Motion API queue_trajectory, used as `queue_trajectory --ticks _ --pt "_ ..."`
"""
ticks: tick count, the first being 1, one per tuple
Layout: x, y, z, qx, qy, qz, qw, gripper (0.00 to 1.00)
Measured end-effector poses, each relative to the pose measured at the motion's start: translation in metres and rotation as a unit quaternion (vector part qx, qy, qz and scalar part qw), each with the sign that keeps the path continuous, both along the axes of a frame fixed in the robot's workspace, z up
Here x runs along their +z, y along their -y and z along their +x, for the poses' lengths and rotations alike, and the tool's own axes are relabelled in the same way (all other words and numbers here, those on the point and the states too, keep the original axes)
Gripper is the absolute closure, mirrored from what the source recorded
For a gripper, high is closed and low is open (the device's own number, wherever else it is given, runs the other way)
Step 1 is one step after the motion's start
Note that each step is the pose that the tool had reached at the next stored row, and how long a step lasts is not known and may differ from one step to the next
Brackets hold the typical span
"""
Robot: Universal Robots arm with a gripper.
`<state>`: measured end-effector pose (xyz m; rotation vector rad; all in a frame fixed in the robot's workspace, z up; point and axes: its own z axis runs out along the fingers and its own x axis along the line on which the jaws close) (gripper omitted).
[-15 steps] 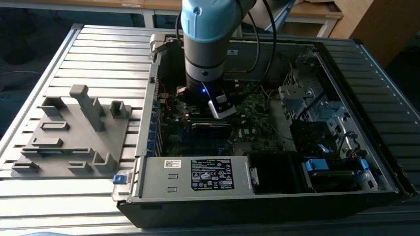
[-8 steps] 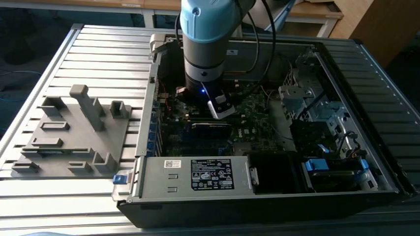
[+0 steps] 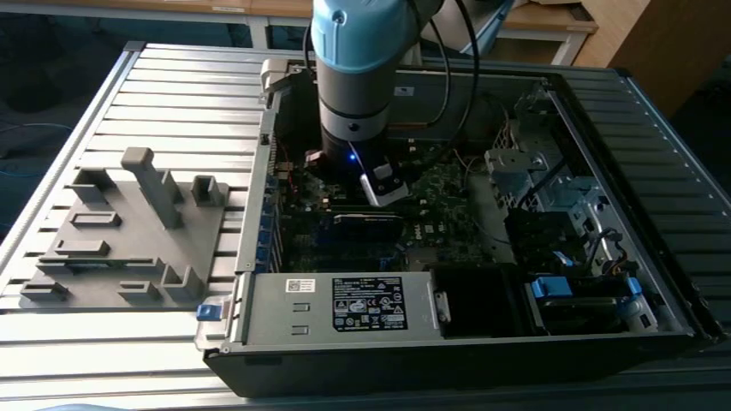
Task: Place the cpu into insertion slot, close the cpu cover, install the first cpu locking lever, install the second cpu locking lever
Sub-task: 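Install the second cpu locking lever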
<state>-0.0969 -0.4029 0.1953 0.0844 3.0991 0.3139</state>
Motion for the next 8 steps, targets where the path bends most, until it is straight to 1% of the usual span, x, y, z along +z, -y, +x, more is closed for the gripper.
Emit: queue_trajectory --ticks 3,6,7,8 --pt "0.0061 0.0 0.0 0.0 -0.0001 -0.0003 1.0 0.89" --pt "0.0138 0.0001 0.0 0.0 -0.0002 -0.0003 1.0 0.89" --pt "0.0156 0.0001 -0.0001 0.0 -0.0002 -0.0004 1.0 0.89" --pt "0.0156 0.0 0.0001 0.0 -0.0001 -0.0002 1.0 0.89"
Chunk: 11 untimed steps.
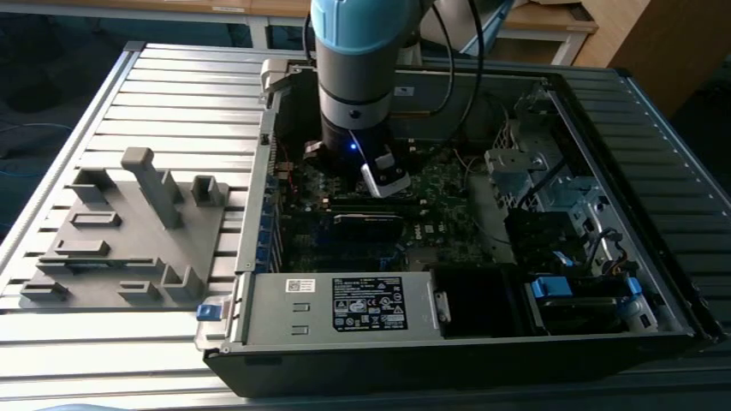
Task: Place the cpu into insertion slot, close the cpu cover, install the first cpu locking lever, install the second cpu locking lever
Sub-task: 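Install the second cpu locking lever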
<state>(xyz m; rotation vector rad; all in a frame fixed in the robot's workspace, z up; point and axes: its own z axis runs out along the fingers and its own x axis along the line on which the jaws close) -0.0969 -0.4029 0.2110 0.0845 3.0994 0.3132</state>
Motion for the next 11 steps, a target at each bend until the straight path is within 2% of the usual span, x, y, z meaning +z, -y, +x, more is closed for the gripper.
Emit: queue_trajectory --ticks 3,6,7,11 --pt "0.0001 -0.001 0.0041 0.0 0.0 -0.0015 1.0 0.89" --pt "0.0001 -0.0022 0.0125 -0.001 0.0 -0.0051 0.99999 0.89" --pt "0.0001 -0.0023 0.0152 -0.002 0.0 -0.0072 0.99997 0.89" --pt "0.0001 -0.003 0.0249 -0.003 0.0 -0.0213 0.99977 0.89"
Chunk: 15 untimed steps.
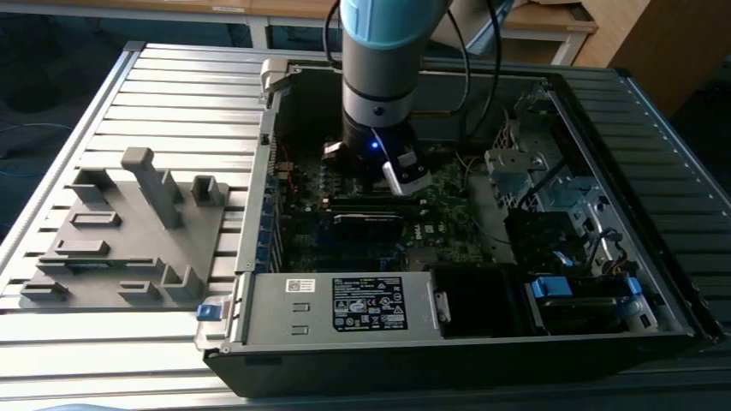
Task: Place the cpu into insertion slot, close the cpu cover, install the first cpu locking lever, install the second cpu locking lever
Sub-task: 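Install the second cpu locking lever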
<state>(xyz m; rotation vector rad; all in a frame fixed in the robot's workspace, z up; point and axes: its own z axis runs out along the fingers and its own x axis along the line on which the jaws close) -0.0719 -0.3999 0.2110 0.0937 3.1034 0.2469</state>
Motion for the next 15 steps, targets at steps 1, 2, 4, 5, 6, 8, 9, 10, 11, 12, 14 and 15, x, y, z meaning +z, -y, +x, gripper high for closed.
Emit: queue_trajectory --ticks 1,2,4,5,6,8,9,10,11,12,14,15 --pt "0.0 -0.0005 0.0018 0.0 0.0 -0.0037 0.99999 0.89" --pt "-0.0001 -0.002 0.0029 0.0 0.0001 -0.0076 0.99997 0.89" --pt "-0.0001 -0.0096 0.0033 0.0 0.0 -0.0118 0.99993 0.89" --pt "-0.0003 -0.0142 0.0034 0.0 0.0 -0.0127 0.99992 0.89" --pt "-0.0003 -0.0186 0.0034 0.0 0.0 -0.0134 0.99991 0.89" --pt "-0.0005 -0.0276 0.004 0.0 0.0001 -0.0147 0.99989 0.89" --pt "-0.0005 -0.031 0.0051 0.0 0.0 -0.0157 0.99988 0.89" --pt "-0.0007 -0.0339 0.0065 0.0 0.0 -0.0168 0.99986 0.89" --pt "-0.0008 -0.0365 0.0081 0.0 0.0 -0.0177 0.99984 0.89" --pt "-0.0009 -0.0387 0.01 0.0 0.0001 -0.0188 0.99982 0.89" --pt "-0.0009 -0.0417 0.014 0.0 0.0 -0.0213 0.99977 0.89" --pt "-0.001 -0.0422 0.0169 0.0 0.0 -0.0232 0.99973 0.89"
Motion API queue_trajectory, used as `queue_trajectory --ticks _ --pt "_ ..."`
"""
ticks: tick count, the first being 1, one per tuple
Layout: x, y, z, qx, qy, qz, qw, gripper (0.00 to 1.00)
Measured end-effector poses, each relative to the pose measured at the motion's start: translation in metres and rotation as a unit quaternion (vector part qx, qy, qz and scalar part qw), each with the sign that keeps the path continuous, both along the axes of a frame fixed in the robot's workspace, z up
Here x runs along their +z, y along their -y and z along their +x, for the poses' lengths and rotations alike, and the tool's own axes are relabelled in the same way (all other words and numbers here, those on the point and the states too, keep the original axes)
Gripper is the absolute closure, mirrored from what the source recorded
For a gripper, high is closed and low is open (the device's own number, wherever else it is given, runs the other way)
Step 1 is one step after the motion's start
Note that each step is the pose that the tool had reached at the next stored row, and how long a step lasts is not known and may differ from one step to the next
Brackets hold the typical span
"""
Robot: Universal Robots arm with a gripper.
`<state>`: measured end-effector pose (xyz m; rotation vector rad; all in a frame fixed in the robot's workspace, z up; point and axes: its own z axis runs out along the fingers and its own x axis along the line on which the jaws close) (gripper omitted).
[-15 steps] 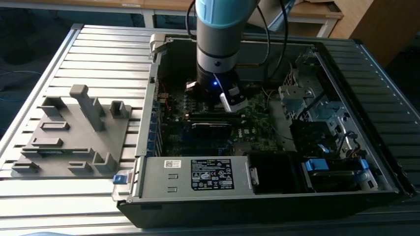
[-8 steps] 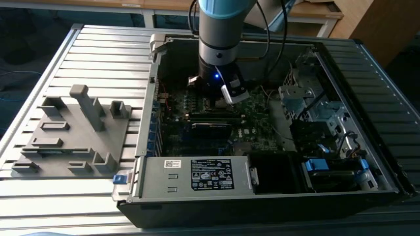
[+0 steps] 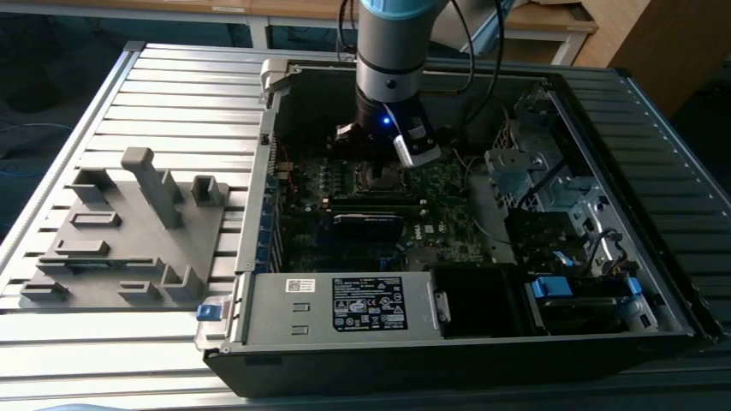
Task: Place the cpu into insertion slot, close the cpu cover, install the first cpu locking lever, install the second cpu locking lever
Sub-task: 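Install the second cpu locking lever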
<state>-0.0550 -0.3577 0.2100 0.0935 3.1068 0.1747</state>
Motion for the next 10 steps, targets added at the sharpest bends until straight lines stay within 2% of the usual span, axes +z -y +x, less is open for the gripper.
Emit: queue_trajectory --ticks 3,10 --pt "0.0 -0.0002 0.0069 0.0 -0.0002 -0.0054 0.99999 0.89" --pt "0.0 -0.0002 0.0073 0.0 -0.0002 -0.0073 0.99997 0.89"
